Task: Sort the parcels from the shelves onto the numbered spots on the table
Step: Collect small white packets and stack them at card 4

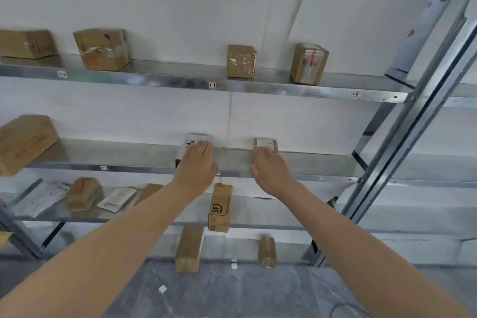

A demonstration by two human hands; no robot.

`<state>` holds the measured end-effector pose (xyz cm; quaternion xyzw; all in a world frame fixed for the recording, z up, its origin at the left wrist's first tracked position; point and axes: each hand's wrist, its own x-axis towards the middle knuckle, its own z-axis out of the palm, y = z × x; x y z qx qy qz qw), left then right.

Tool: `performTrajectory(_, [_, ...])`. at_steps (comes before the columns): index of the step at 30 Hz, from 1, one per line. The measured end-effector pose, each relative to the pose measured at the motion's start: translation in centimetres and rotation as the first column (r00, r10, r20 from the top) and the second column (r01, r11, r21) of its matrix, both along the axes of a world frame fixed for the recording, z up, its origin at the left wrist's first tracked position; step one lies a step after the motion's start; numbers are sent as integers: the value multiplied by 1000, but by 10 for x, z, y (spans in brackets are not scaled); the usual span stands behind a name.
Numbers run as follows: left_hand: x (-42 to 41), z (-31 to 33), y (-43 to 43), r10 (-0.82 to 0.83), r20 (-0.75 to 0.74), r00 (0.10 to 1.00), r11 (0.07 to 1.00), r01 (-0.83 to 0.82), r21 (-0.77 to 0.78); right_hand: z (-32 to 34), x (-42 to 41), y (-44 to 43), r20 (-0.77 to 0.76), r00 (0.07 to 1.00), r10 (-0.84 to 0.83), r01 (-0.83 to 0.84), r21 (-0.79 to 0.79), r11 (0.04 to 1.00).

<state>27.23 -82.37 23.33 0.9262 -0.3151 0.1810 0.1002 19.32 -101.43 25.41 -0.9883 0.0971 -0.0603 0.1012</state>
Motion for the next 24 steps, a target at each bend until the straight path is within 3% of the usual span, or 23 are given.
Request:
performTrajectory(6, [-27,-32,-3,118,-41,992,991,-115,65,-22,7,-12,-8,994,107,-106,56,993])
performTrajectory(11, [-25,-33,44,259,-68,964,966,-258,20,-17,33,29,3,972,235,-234,99,967])
performTrajectory(24, [-14,-29,283,617,-58,784,787,-615,50,-12,117,278,36,809,587,-580,212,787])
